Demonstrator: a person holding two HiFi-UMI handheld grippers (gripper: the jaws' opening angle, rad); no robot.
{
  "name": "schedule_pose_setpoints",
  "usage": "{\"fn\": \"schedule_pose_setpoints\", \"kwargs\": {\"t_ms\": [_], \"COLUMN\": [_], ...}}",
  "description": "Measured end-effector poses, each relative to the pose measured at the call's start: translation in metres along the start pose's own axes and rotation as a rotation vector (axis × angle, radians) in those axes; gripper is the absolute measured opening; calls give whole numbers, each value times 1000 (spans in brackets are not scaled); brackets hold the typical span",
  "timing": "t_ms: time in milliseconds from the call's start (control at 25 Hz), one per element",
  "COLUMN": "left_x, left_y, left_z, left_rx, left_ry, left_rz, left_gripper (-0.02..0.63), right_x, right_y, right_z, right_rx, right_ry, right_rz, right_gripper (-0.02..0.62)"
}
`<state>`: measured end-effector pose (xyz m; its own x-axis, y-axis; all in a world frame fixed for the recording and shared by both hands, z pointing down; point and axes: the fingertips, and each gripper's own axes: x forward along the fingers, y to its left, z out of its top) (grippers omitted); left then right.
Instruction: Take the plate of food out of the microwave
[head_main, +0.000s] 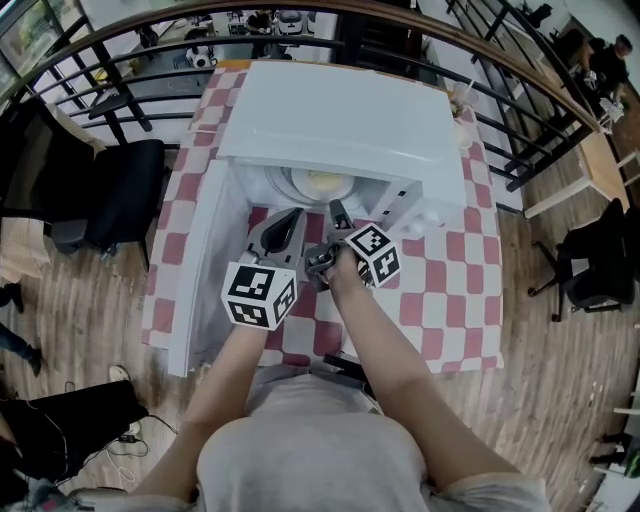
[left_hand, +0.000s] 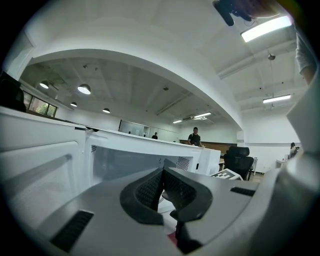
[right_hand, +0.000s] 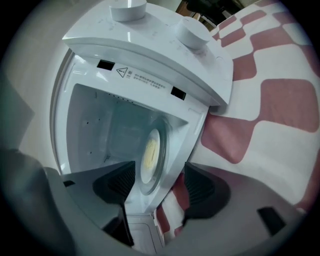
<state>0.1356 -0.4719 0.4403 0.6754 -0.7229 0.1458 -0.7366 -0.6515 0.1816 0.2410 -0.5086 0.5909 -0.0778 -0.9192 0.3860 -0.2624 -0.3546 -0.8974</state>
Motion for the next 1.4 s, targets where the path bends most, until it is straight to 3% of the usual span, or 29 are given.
{"fn": "schedule_pose_setpoints", "kwargs": {"t_ms": [920,1400], "left_x": [4,1], "left_y": [27,30], "left_z": [-8,-7], "left_rx": [-19,-21], "left_ry": [23,22], "left_rz": [18,25], "left_gripper": [3,3], "right_x": [50,44], "right_y": [-25,-25], "right_z": [-3,-4], "right_rx": [56,74], "right_ry": [-6,25], "right_rz": [-266,-239], "right_gripper": [327,290]}}
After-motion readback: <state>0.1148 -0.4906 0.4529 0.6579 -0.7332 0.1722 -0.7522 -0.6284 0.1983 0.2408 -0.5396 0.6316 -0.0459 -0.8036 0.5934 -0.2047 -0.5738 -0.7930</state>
